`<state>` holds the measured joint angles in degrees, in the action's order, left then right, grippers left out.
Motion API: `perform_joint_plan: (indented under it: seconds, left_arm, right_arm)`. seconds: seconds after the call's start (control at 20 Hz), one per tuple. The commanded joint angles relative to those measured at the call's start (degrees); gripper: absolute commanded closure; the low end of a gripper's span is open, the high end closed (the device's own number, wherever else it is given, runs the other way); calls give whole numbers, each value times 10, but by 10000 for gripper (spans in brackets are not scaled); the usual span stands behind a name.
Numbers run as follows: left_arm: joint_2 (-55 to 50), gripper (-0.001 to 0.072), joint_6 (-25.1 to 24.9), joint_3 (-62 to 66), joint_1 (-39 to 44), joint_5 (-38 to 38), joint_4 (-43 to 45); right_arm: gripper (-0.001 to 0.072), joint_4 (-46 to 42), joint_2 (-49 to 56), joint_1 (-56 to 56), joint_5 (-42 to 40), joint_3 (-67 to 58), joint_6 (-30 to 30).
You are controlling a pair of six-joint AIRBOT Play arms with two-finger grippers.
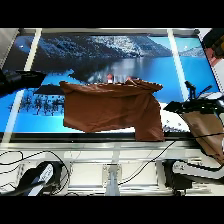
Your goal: Fold the clothes and pants, and hang the long-sleeved shirts on hangers.
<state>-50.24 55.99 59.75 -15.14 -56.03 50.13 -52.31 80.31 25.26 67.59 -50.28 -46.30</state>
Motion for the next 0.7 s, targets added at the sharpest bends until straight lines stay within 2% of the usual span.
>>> perform_joint_plan:
  seconds: [0.0,0.15,0.4,0.45,0.5,0.65]
  left_arm:
    - [-3,389,28,0,-1,-13,0]
    - [-4,389,28,0,-1,-15,0]
    - [-6,389,28,-1,-1,-15,5]
    - [-6,389,28,-1,-1,-15,5]
    - [-6,389,28,-1,-1,-15,5]
    - [-6,389,28,-2,-1,-15,9]
  right_arm:
    - [213,13,27,-39,-66,10,25]
    - [268,15,46,-52,-102,10,25]
    - [281,29,70,-52,-116,10,45]
    - [354,40,70,-52,-115,10,59]
    - [384,58,70,-52,-114,10,75]
    - [394,69,70,-52,-110,10,85]
